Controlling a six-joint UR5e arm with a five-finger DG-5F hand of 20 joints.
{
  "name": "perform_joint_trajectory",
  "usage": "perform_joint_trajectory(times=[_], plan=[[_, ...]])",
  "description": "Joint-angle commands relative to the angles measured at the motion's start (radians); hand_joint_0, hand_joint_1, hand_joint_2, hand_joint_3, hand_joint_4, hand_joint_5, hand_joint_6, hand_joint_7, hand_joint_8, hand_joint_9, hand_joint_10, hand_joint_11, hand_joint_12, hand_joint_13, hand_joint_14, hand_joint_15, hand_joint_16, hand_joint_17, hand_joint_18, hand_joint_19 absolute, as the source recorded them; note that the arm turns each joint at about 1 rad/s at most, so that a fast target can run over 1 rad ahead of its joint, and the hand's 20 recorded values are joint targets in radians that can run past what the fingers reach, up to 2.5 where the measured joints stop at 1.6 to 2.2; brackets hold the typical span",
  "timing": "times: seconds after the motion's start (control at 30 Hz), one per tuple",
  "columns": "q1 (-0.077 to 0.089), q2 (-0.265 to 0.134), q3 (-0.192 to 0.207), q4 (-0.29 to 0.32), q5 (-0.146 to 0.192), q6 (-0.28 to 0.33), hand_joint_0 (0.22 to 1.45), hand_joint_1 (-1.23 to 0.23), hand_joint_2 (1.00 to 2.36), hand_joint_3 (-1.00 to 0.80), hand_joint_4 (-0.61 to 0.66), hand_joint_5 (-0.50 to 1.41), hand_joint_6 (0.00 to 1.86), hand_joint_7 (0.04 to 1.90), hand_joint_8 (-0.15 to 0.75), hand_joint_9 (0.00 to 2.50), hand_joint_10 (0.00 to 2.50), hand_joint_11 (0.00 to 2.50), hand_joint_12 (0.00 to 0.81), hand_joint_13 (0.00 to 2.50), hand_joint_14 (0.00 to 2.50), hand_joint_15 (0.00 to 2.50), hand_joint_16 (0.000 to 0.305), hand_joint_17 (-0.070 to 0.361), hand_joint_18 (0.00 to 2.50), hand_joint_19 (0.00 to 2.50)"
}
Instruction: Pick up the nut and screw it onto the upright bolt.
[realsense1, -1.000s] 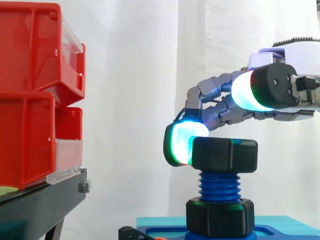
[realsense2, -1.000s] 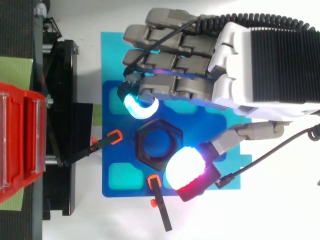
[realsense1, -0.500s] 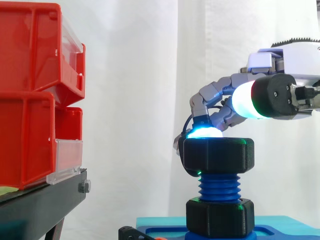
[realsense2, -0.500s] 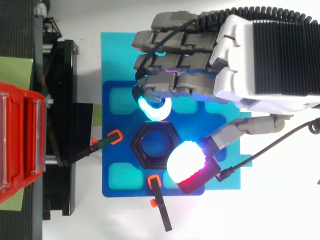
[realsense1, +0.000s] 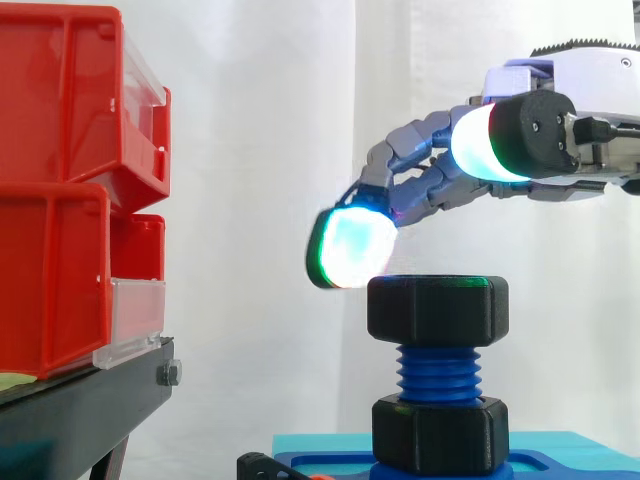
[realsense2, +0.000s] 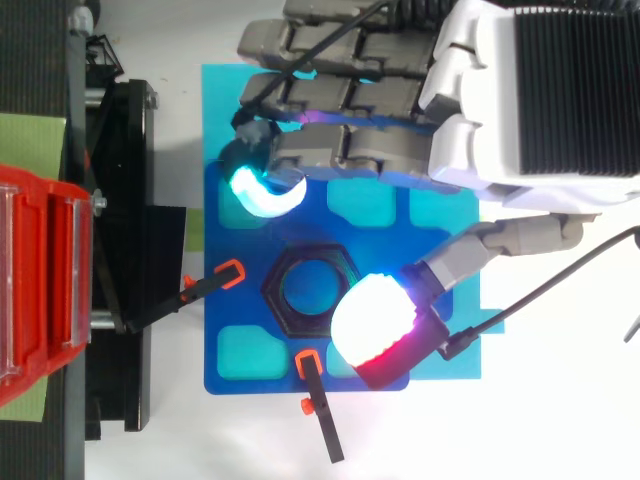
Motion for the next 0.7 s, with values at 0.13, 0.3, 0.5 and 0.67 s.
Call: perform_joint_trajectory(times=[0.13, 0.3, 0.5, 0.67], plan=[[-0.005, -0.001, 0.001, 0.023, -0.018, -0.009, 0.46, -0.16, 1.0, -0.5, 0.18, -0.19, 0.5, 0.61, 0.252, 0.41, 0.0, 0.0, 0.357, 0.24, 0.0, 0.0, 0.06, 0.136, 0.14, 0.0], [0.008, -0.001, 0.001, 0.029, -0.011, -0.008, 0.46, -0.08, 1.0, -0.5, 0.18, -0.18, 0.5, 0.61, 0.244, 0.36, 0.0, 0.0, 0.364, 0.17, 0.0, 0.0, 0.061, 0.138, 0.0, 0.0], [0.027, -0.002, 0.001, 0.017, 0.007, 0.001, 0.46, -0.02, 1.0, -0.5, 0.2, -0.16, 0.5, 0.64, 0.242, 0.33, 0.0, 0.0, 0.363, 0.14, 0.0, 0.0, 0.061, 0.137, 0.0, 0.0], [0.034, -0.001, 0.001, -0.011, 0.015, 0.014, 0.47, -0.02, 1.0, -0.5, 0.22, -0.14, 0.5, 0.74, 0.247, 0.33, 0.0, 0.0, 0.361, 0.14, 0.0, 0.0, 0.06, 0.135, 0.0, 0.0]])
